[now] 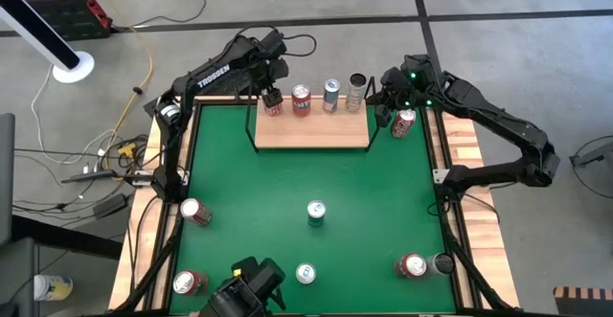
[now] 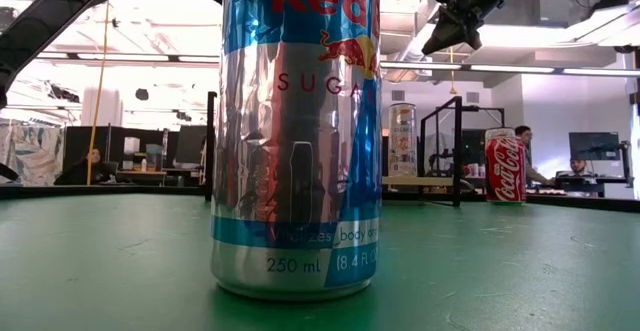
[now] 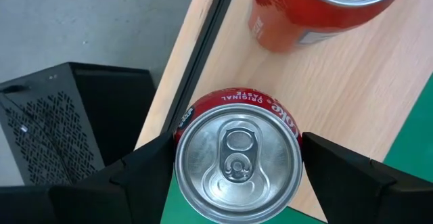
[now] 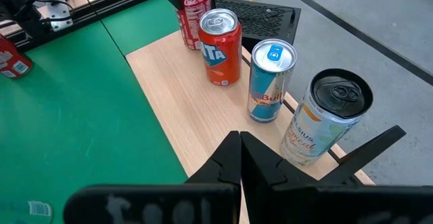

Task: Place canned beverage on shelf
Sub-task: Put the top left red soda can on the shelf

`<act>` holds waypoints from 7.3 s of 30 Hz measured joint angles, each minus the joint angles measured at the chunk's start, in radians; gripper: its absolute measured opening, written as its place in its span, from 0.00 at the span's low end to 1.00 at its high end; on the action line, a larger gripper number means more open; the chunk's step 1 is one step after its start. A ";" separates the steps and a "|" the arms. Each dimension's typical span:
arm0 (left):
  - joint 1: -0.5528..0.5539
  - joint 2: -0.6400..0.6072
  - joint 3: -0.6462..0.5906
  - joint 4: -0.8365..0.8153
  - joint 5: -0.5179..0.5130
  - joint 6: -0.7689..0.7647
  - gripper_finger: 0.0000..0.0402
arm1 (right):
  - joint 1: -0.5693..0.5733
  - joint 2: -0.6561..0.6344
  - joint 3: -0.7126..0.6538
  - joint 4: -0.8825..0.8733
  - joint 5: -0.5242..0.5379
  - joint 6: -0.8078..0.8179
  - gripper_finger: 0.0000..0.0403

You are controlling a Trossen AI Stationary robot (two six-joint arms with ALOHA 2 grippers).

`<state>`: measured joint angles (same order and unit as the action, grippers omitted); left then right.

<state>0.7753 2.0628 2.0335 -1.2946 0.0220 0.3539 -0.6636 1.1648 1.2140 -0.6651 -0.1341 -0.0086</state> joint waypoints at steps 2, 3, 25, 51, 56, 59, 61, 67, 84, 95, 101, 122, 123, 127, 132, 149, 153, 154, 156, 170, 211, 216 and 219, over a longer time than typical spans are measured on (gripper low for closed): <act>-0.001 0.000 0.000 0.000 0.003 0.010 0.70 | 0.000 0.000 0.000 0.000 0.000 0.000 0.06; -0.001 0.000 0.000 0.000 0.005 0.017 0.71 | 0.000 0.000 0.000 0.000 0.000 0.000 0.06; -0.003 0.002 -0.001 0.007 -0.003 0.071 0.78 | 0.000 0.000 0.000 -0.001 0.000 -0.001 0.06; -0.005 -0.043 -0.003 0.046 -0.003 0.112 0.78 | 0.000 0.000 0.000 0.000 0.000 0.000 0.06; -0.010 -0.054 -0.003 0.086 0.026 0.113 0.78 | 0.000 0.000 0.000 -0.001 0.000 0.000 0.06; -0.014 -0.070 -0.002 0.103 0.033 0.109 0.78 | 0.000 0.000 0.000 -0.002 0.000 0.000 0.06; -0.017 -0.086 -0.001 0.113 0.032 0.101 0.78 | 0.000 0.000 0.000 -0.002 0.000 0.000 0.06; -0.020 -0.170 -0.001 0.099 0.026 -0.012 0.78 | 0.000 0.000 0.000 -0.001 0.000 0.000 0.06; 0.174 -0.743 -0.720 0.406 0.068 -0.377 0.45 | 0.002 0.000 0.000 0.013 -0.051 0.000 0.06; 0.231 -0.759 -1.084 0.604 0.274 -0.635 0.02 | 0.002 0.000 0.000 0.022 -0.052 0.000 0.06; 0.287 -0.727 -1.178 0.796 0.461 -0.715 0.00 | 0.002 0.000 0.000 0.015 -0.075 0.000 0.06; 0.326 -0.504 -1.286 1.291 0.771 -0.848 0.00 | 0.000 0.000 0.000 -0.004 -0.078 0.000 0.06; 0.330 -0.498 -1.285 1.300 0.769 -0.848 0.00 | 0.000 0.000 0.000 -0.005 -0.078 0.000 0.06; 0.355 -0.490 -1.285 1.313 0.748 -0.855 0.00 | 0.000 0.000 0.000 -0.005 -0.077 0.000 0.06; 0.379 -0.490 -1.285 1.327 0.722 -0.861 0.00 | 0.000 0.000 0.000 -0.001 -0.077 0.000 0.06; 0.362 -0.490 -1.286 1.457 0.680 -0.927 0.00 | -0.035 0.000 0.000 0.032 -0.071 0.000 0.06; 0.354 -0.490 -1.285 1.474 0.677 -0.935 0.00 | -0.035 0.000 0.000 0.058 -0.072 0.000 0.06; 0.354 -0.491 -1.285 1.472 0.679 -0.935 0.00 | -0.035 0.000 0.000 0.062 -0.072 0.000 0.06; 0.359 -0.491 -1.285 1.471 0.689 -0.940 0.00 | -0.035 0.000 0.000 0.067 -0.072 0.000 0.06; 0.416 -0.549 -1.285 1.469 0.705 -0.954 0.00 | 0.084 0.101 0.004 0.234 -0.159 0.008 0.06; 0.422 -0.674 -1.284 1.465 0.653 -0.863 0.00 | 0.280 1.247 1.141 0.128 -0.116 -0.027 0.06; 0.422 -0.674 -1.284 1.465 0.653 -0.860 0.00 | 0.280 1.247 1.141 0.132 -0.016 -0.079 0.06; 0.422 -0.674 -1.284 1.465 0.653 -0.860 0.00 | 0.280 1.247 1.141 0.135 0.026 -0.093 0.06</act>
<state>1.1976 1.3891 0.7494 0.1707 0.6754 -0.5056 -0.3840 2.4115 2.3550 -0.5304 -0.1079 -0.1015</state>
